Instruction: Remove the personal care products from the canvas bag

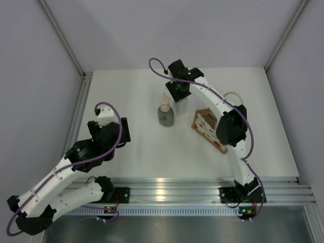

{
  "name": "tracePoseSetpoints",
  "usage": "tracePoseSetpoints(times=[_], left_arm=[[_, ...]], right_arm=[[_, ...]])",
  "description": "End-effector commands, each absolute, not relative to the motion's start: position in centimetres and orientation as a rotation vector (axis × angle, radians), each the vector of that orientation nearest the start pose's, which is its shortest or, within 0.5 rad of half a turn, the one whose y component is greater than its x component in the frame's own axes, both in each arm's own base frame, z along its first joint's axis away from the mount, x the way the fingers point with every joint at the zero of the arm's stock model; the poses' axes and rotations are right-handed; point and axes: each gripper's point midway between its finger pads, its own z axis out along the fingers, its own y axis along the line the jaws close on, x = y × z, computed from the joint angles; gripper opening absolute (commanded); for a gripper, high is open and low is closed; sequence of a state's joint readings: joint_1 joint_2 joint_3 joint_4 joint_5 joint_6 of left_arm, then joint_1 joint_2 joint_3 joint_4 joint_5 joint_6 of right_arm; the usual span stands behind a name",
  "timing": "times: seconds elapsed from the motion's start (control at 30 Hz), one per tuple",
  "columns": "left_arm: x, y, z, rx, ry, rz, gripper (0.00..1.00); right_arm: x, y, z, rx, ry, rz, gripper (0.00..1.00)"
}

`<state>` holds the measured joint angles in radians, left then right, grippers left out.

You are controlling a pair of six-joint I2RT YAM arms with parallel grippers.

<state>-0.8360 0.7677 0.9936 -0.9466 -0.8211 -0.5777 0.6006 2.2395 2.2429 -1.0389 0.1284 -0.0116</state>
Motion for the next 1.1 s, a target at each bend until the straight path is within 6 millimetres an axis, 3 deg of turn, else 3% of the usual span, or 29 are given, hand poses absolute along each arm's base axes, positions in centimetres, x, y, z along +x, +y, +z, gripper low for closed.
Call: tracePoseSetpoints(times=[0.0,0.17,0.5,0.53,0.57,0.63,0.67,0.73,0.77,0.83,0.87,0.9,0.93,0.97,1.03,1.07], left_arm=[[21.3,-6.5,24.6,-0.152,2.022,0.075,0.98],[21.3,-6.4,24.6,-0.156,2.021,0.077,0.98],[21.3,-6.4,24.5,-0.155,2.021,0.078,0.98],[21.3,-6.4,24.5,-0.156,2.021,0.078,0.98],[21.3,-6.5,24.5,-0.153,2.023,0.081,0.98],[21.4,-6.4,24.5,-0.156,2.022,0.086,0.98],[21.4,-6.4,24.5,-0.157,2.02,0.086,0.98],[21.4,-6.3,24.5,-0.16,2.018,0.088,0.98],[21.3,-6.2,24.7,-0.167,2.012,0.088,0.98],[21.3,-6.1,24.7,-0.172,2.007,0.091,0.98],[21.3,-5.9,24.8,-0.179,2.001,0.092,0.98],[21.3,-5.8,24.9,-0.183,1.998,0.093,0.98],[21.3,-5.8,25.0,-0.188,1.993,0.091,0.98],[21.2,-5.7,25.1,-0.192,1.989,0.087,0.98],[21.2,-5.6,25.1,-0.195,1.986,0.086,0.98],[21.2,-5.6,25.1,-0.197,1.985,0.084,0.98]], right_arm=[[46.5,29.8,20.2,-0.686,2.297,0.141,0.33],[46.5,29.8,21.6,-0.679,2.271,0.166,0.62],[46.0,28.7,24.5,-0.648,2.229,0.167,0.67],[46.0,27.9,24.8,-0.616,2.232,0.134,0.71],[45.6,27.4,26.3,-0.598,2.205,0.128,0.8],[45.1,26.6,27.1,-0.529,2.213,0.127,0.85],[44.5,26.0,28.9,-0.505,2.182,0.133,0.92],[43.8,24.9,29.9,-0.468,2.171,0.104,0.99],[43.1,23.9,31.9,-0.434,2.131,0.1,0.99],[43.0,22.0,32.5,-0.313,2.104,0.03,1.0],[42.0,20.7,34.8,-0.252,2.053,0.03,0.99],[41.9,19.5,35.6,-0.178,2.019,-0.008,0.99],[41.3,18.7,33.9,-0.132,2.05,-0.025,0.99],[39.8,17.7,35.4,-0.099,2.011,0.007,0.99],[38.4,18.0,33.8,-0.098,2.027,0.08,0.99],[37.0,17.4,35.0,-0.072,1.995,0.125,0.99]])
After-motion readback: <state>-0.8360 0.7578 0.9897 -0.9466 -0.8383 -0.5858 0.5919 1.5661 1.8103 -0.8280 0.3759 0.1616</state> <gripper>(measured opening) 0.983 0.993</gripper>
